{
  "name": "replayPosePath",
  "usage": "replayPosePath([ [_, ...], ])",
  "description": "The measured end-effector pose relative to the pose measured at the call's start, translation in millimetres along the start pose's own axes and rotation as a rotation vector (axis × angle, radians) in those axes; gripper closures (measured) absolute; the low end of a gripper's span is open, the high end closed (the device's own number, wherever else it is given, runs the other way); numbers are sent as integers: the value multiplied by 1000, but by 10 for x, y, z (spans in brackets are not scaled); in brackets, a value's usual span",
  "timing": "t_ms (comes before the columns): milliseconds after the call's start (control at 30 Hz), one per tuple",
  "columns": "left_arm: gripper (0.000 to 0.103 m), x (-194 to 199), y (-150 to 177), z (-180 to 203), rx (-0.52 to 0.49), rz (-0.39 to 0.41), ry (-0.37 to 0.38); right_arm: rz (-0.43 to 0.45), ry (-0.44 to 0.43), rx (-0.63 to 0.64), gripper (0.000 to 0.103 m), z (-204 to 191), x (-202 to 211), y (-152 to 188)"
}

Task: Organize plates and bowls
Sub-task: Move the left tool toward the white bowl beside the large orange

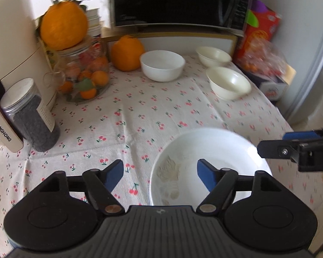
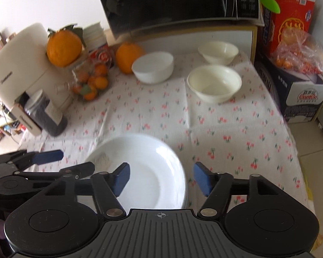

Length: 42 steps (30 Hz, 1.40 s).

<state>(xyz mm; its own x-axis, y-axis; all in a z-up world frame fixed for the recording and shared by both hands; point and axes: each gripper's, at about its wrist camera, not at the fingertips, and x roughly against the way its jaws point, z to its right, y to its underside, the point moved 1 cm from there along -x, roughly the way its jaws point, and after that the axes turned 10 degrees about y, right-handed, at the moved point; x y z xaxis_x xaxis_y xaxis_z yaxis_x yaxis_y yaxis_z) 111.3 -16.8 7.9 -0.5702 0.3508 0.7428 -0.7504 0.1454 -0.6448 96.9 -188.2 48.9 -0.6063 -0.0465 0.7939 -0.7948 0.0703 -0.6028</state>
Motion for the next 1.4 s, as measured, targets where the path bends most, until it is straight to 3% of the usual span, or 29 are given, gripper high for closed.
replayPosePath([
  [333,9,-129,-292,-74,132,58,-60,69,56,-47,16,-8,-104,-433],
  [500,6,-245,-410,-99,186,73,-107,98,81,-52,14,-27,-188,-610],
  [667,1,-378,-554,-87,158,111,-175,105,67,-93,12,-10,-335,-775],
  [800,1,-508,-636,-131,117,97,-192,105,66,-103,12,4,-483,-885],
  [1000,1,-684,-794,-252,84,80,-186,149,85,-96,12,59,-669,-1090],
  [1400,1,-1129,-1158,-455,92,119,-151,177,13,-182,7,172,-1247,-1549],
])
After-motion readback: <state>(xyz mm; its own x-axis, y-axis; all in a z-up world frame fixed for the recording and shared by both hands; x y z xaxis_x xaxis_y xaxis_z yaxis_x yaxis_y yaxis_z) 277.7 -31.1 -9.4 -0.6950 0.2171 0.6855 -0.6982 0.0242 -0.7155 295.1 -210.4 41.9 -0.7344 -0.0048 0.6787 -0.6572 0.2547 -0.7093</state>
